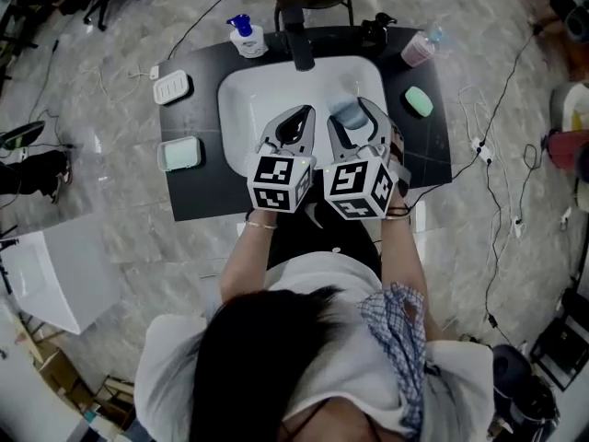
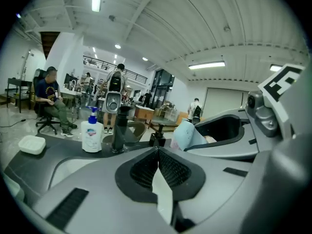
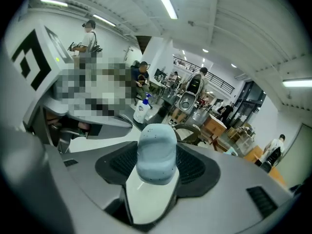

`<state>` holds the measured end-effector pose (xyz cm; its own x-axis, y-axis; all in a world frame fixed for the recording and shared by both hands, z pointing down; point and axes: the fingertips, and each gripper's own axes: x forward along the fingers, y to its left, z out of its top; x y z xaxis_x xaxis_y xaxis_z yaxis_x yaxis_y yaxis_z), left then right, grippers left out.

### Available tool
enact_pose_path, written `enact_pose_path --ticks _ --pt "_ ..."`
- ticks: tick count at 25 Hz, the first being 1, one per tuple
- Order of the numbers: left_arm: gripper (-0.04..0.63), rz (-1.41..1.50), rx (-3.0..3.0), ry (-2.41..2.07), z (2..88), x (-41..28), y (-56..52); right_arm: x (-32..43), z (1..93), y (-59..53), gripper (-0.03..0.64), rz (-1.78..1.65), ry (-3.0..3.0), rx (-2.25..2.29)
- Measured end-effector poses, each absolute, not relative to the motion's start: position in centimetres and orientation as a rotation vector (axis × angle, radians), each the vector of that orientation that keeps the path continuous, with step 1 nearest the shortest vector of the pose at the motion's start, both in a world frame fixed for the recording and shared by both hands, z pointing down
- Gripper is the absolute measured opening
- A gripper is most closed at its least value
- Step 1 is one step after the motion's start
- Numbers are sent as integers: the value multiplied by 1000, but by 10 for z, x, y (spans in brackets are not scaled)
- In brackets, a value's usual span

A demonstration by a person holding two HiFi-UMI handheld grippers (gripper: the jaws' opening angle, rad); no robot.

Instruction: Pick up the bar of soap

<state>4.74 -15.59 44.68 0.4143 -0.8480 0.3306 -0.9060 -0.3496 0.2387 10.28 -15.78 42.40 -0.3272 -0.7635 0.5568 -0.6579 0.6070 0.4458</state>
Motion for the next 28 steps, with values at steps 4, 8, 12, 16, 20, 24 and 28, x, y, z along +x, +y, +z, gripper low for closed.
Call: enact_pose_path --ticks 4,8,12,16,20,24,28 --pt "11 230 2347 -1421 448 94 -164 152 431 -162 258 -123 -2020 1193" --pt "11 243 2382 -1375 451 132 -169 195 442 -163 258 -67 -1981 1229" --pt "11 258 2392 -1334 459 164 -171 228 456 -165 258 13 -1970 1252" --pt "11 261 2374 -1311 466 186 -175 259 473 -166 258 98 -1950 1260" --pt "11 291 2371 -1291 473 205 -178 283 493 -168 258 169 -1926 1253" --pt "11 310 2368 -1271 479 221 -182 304 510 -171 258 267 -1920 1258" --pt "11 323 2359 -1267 481 233 -189 320 525 -175 256 372 -1910 1255"
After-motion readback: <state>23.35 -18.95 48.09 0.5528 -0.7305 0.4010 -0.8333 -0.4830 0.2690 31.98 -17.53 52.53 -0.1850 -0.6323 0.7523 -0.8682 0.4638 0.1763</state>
